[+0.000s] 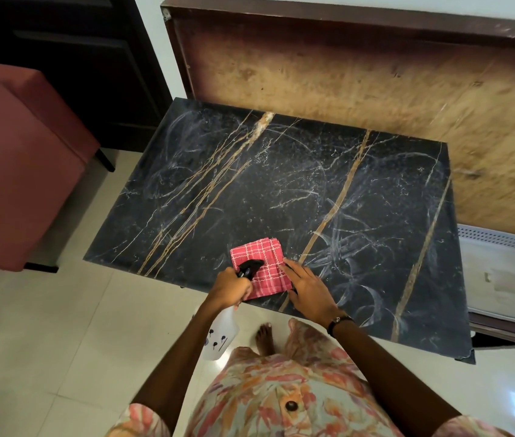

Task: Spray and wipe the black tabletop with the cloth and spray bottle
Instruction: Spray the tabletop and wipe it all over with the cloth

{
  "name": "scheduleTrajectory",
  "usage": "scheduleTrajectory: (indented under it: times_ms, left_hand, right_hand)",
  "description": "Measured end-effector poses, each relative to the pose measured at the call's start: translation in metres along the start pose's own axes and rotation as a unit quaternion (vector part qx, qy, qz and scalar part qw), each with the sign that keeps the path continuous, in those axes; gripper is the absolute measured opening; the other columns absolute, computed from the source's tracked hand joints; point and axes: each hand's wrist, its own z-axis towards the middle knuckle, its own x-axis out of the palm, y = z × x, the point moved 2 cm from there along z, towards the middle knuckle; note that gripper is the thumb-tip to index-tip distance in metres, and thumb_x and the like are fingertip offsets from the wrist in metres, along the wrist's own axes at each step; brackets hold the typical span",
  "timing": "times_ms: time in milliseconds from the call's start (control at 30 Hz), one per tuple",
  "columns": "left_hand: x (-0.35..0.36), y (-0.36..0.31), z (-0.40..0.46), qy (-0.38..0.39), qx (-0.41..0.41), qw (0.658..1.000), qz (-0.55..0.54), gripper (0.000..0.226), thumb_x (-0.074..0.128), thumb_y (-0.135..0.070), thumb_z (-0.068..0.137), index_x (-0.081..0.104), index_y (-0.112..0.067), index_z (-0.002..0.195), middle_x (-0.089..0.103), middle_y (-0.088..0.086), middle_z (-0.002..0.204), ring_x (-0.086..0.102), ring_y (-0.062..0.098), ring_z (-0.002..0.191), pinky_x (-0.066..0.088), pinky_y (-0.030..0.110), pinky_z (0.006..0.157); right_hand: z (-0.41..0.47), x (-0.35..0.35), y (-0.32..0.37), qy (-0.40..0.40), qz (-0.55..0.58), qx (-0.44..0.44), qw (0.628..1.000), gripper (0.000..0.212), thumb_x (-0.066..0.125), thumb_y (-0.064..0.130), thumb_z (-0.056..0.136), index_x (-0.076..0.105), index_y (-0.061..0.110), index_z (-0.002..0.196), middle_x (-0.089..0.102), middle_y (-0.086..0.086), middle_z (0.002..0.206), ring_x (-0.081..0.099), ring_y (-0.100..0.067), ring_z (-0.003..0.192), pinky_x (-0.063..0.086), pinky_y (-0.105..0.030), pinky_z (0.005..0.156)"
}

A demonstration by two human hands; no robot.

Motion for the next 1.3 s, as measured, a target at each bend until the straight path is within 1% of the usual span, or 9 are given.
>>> scheduleTrajectory:
  times_ms: [167, 400, 567, 733, 833, 1000, 1133, 1200, 1300]
  left_hand:
    - [-0.009, 0.022, -0.004, 0.054, -0.002, 0.996, -0.066, 0.023, 0.044, 0.004, 0.074, 0.057, -0.001, 0.056, 0.059, 0.012, 0.058, 0.038, 0.014, 0.033, 0.035, 0.019, 0.039]
    - [-0.010, 0.047, -0.013, -0.028, -0.013, 0.998, -0.050, 0.027, 0.047, 0.004, 0.077, 0.054, -0.005, 0.053, 0.049, 0.012, 0.049, 0.038, 0.018, 0.038, 0.033, 0.020, 0.041]
    - [-0.016, 0.035, -0.010, 0.008, -0.027, 0.995, -0.099, 0.020, 0.047, 0.002, 0.082, 0.062, -0.001, 0.070, 0.056, 0.013, 0.059, 0.040, 0.015, 0.038, 0.033, 0.021, 0.040]
    - [-0.014, 0.015, -0.001, -0.053, -0.034, 0.996, -0.067, 0.019, 0.048, 0.001, 0.081, 0.055, -0.004, 0.064, 0.052, 0.011, 0.056, 0.041, 0.016, 0.041, 0.036, 0.021, 0.041]
    - [-0.011, 0.008, 0.003, -0.041, -0.042, 0.997, -0.044, 0.014, 0.049, 0.001, 0.081, 0.054, -0.003, 0.069, 0.053, 0.012, 0.060, 0.043, 0.017, 0.044, 0.038, 0.021, 0.043]
    - [-0.024, 0.009, -0.003, -0.068, -0.046, 0.989, -0.120, 0.012, 0.049, 0.005, 0.075, 0.057, 0.000, 0.067, 0.055, 0.016, 0.064, 0.040, 0.014, 0.037, 0.035, 0.020, 0.040]
    - [-0.047, 0.022, -0.003, -0.106, -0.050, 0.972, -0.204, 0.017, 0.046, 0.006, 0.077, 0.062, -0.002, 0.074, 0.055, 0.012, 0.063, 0.040, 0.010, 0.037, 0.033, 0.022, 0.041]
    - [-0.064, 0.031, -0.001, -0.113, -0.051, 0.968, -0.217, 0.019, 0.046, 0.006, 0.078, 0.063, -0.002, 0.075, 0.055, 0.013, 0.064, 0.040, 0.013, 0.040, 0.034, 0.021, 0.041]
    - [-0.093, 0.043, -0.001, -0.110, -0.038, 0.963, -0.241, 0.019, 0.045, 0.008, 0.077, 0.063, 0.000, 0.079, 0.052, 0.015, 0.063, 0.037, 0.014, 0.038, 0.033, 0.020, 0.038]
  right_hand:
    - [0.001, -0.003, -0.003, 0.009, -0.009, -0.015, 1.000, 0.063, 0.052, 0.014, 0.094, 0.023, 0.017, 0.150, 0.020, 0.000, 0.158, 0.024, -0.020, 0.142, 0.024, -0.035, 0.117]
    - [0.011, -0.013, -0.010, 0.041, 0.024, -0.038, 0.998, 0.056, 0.050, 0.012, 0.094, 0.032, 0.014, 0.147, 0.026, -0.002, 0.155, 0.030, -0.023, 0.140, 0.030, -0.040, 0.115]
    - [0.028, -0.028, -0.009, 0.061, 0.119, -0.025, 0.991, 0.051, 0.051, 0.016, 0.096, 0.035, 0.012, 0.144, 0.032, -0.005, 0.150, 0.038, -0.025, 0.133, 0.035, -0.039, 0.111]
    - [0.054, -0.031, 0.000, 0.072, 0.196, 0.041, 0.977, 0.062, 0.058, 0.017, 0.093, 0.026, 0.010, 0.146, 0.036, -0.012, 0.144, 0.041, -0.029, 0.131, 0.036, -0.049, 0.110]
    - [0.065, -0.025, 0.004, 0.058, 0.215, 0.086, 0.971, 0.071, 0.066, 0.018, 0.088, 0.027, 0.008, 0.146, 0.039, -0.014, 0.140, 0.046, -0.031, 0.126, 0.040, -0.048, 0.107]
    - [0.080, -0.022, 0.001, 0.043, 0.297, 0.178, 0.937, 0.087, 0.079, 0.012, 0.075, 0.027, 0.004, 0.145, 0.043, -0.015, 0.138, 0.053, -0.029, 0.119, 0.045, -0.043, 0.103]
    - [0.084, -0.024, 0.004, 0.070, 0.322, 0.204, 0.922, 0.057, 0.078, 0.012, 0.076, 0.051, 0.006, 0.126, 0.065, -0.011, 0.118, 0.063, -0.016, 0.094, 0.051, -0.027, 0.086]
    - [0.083, -0.024, 0.009, 0.070, 0.301, 0.182, 0.933, 0.039, 0.076, 0.017, 0.079, 0.061, 0.011, 0.115, 0.070, -0.007, 0.110, 0.066, -0.016, 0.092, 0.053, -0.030, 0.086]
    - [0.083, -0.031, 0.021, 0.081, 0.327, 0.142, 0.931, 0.036, 0.074, 0.020, 0.081, 0.061, 0.017, 0.115, 0.069, -0.003, 0.111, 0.066, -0.015, 0.098, 0.053, -0.038, 0.092]
